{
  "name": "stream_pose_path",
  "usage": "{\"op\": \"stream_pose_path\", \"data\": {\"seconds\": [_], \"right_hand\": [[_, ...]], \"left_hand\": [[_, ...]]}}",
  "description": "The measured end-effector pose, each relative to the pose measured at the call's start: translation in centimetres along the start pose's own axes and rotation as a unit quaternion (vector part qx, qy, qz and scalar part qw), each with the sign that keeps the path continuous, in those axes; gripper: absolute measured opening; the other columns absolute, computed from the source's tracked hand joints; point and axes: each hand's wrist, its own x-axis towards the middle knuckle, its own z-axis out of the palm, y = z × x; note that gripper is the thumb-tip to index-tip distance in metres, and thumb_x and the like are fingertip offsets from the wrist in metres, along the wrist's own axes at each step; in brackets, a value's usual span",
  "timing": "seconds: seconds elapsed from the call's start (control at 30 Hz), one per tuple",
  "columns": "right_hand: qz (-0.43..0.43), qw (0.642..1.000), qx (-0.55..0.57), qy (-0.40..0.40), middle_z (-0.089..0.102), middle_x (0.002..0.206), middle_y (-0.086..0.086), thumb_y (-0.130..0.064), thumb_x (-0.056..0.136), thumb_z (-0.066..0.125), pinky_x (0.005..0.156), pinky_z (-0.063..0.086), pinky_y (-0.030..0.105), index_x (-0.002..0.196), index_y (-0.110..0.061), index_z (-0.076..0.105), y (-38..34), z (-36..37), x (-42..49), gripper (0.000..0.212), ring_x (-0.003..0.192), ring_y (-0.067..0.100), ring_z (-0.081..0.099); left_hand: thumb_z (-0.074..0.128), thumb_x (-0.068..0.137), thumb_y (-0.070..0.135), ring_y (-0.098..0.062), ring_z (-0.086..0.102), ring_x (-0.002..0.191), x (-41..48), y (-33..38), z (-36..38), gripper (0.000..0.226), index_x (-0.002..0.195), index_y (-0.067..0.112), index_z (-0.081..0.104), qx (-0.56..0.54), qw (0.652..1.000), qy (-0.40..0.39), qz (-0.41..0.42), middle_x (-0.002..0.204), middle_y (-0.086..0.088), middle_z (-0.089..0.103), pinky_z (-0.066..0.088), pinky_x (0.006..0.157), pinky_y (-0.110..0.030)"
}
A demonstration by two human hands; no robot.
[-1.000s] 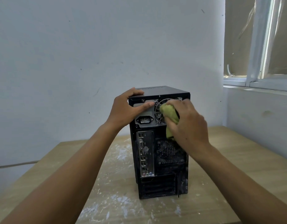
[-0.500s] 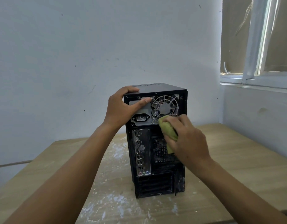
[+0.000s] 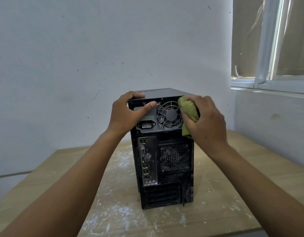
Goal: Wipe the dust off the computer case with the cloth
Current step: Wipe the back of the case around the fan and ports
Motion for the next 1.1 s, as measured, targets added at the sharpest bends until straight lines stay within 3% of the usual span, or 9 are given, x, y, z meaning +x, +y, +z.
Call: {"op": "stream_pose_path", "data": {"seconds": [0.1, 0.27, 0.4, 0.53, 0.63, 0.73, 0.83, 0.97, 1.1], "right_hand": [[-0.005, 1.0, 0.0, -0.023, 0.054, 0.101, 0.0, -0.027, 0.083, 0.069, 0.057, 0.048, 0.029, 0.116, -0.024, 0.058, 0.5, 0.6, -1.7, 0.034, 0.068, 0.022, 0.057], [-0.04, 0.998, -0.009, -0.046, 0.055, 0.093, -0.001, -0.025, 0.08, 0.074, 0.044, 0.046, 0.025, 0.115, -0.028, 0.055, 0.8, 1.2, -4.8, 0.04, 0.055, 0.018, 0.055], [-0.032, 0.993, -0.033, -0.107, 0.055, 0.095, -0.003, -0.027, 0.08, 0.074, 0.043, 0.044, 0.025, 0.112, -0.031, 0.057, 1.4, 1.1, -6.8, 0.037, 0.055, 0.02, 0.056], [-0.027, 0.992, -0.039, -0.12, 0.055, 0.094, -0.004, -0.028, 0.08, 0.073, 0.045, 0.033, 0.016, 0.11, -0.029, 0.061, 1.8, 0.2, -6.0, 0.032, 0.058, 0.017, 0.054], [-0.019, 0.994, -0.023, -0.104, 0.056, 0.094, -0.004, -0.031, 0.082, 0.071, 0.052, 0.04, 0.022, 0.109, -0.029, 0.061, 1.0, -0.9, -3.6, 0.029, 0.065, 0.017, 0.056], [-0.017, 0.999, 0.008, -0.05, 0.056, 0.095, -0.002, -0.031, 0.085, 0.07, 0.056, 0.036, 0.015, 0.11, -0.026, 0.062, 0.2, -1.7, -1.3, 0.027, 0.068, 0.012, 0.053], [0.013, 1.0, 0.021, 0.009, 0.054, 0.099, -0.001, -0.032, 0.087, 0.067, 0.06, 0.034, 0.018, 0.112, -0.025, 0.06, 0.0, -2.3, 1.1, 0.026, 0.074, 0.013, 0.05], [0.01, 0.999, -0.001, -0.03, 0.052, 0.102, 0.0, -0.031, 0.088, 0.065, 0.067, 0.039, 0.028, 0.115, -0.027, 0.058, 0.3, -1.6, 1.1, 0.028, 0.078, 0.02, 0.054], [-0.011, 0.998, -0.01, -0.065, 0.052, 0.095, -0.002, -0.029, 0.086, 0.068, 0.056, 0.044, 0.027, 0.115, -0.027, 0.059, 1.4, -0.5, -2.7, 0.03, 0.066, 0.019, 0.055]], "left_hand": [[0.08, 0.07, 0.049, 0.0, 0.066, 0.089, 0.5, 0.7, -0.5, 0.041, 0.096, 0.019, 0.074, 0.013, 0.999, -0.033, 0.013, 0.095, 0.011, 0.071, 0.052, 0.077, -0.016], [0.072, 0.071, 0.062, 0.005, 0.064, 0.088, 2.0, 2.1, -1.2, 0.046, 0.102, 0.028, 0.076, 0.137, 0.982, -0.114, 0.057, 0.09, 0.023, 0.068, 0.053, 0.081, -0.021], [0.058, 0.066, 0.077, -0.006, 0.065, 0.096, 2.4, 2.7, -1.1, 0.069, 0.113, 0.028, 0.073, 0.23, 0.958, -0.15, 0.082, 0.109, 0.012, 0.072, 0.052, 0.084, -0.028], [0.062, 0.065, 0.075, -0.006, 0.066, 0.102, 2.3, 2.3, -1.0, 0.073, 0.115, 0.024, 0.073, 0.206, 0.964, -0.146, 0.08, 0.115, 0.005, 0.071, 0.051, 0.089, -0.025], [0.065, 0.065, 0.071, -0.003, 0.065, 0.102, 2.4, 2.2, -1.2, 0.07, 0.114, 0.022, 0.074, 0.181, 0.97, -0.143, 0.074, 0.116, 0.004, 0.071, 0.05, 0.088, -0.019], [0.066, 0.065, 0.07, 0.002, 0.063, 0.101, 2.2, 2.1, -1.0, 0.068, 0.113, 0.023, 0.074, 0.173, 0.973, -0.13, 0.078, 0.117, 0.006, 0.07, 0.046, 0.086, -0.011], [0.065, 0.064, 0.071, 0.001, 0.064, 0.103, 2.0, 1.9, -0.9, 0.068, 0.112, 0.023, 0.075, 0.165, 0.976, -0.114, 0.081, 0.116, 0.007, 0.07, 0.049, 0.091, -0.017], [0.064, 0.066, 0.073, -0.001, 0.066, 0.101, 1.9, 1.6, -0.7, 0.068, 0.111, 0.023, 0.075, 0.165, 0.977, -0.098, 0.091, 0.113, 0.007, 0.072, 0.051, 0.089, -0.02], [0.068, 0.069, 0.073, -0.001, 0.066, 0.102, 1.8, 1.3, -0.6, 0.065, 0.11, 0.023, 0.076, 0.165, 0.977, -0.088, 0.103, 0.112, 0.007, 0.072, 0.053, 0.091, -0.024]]}}
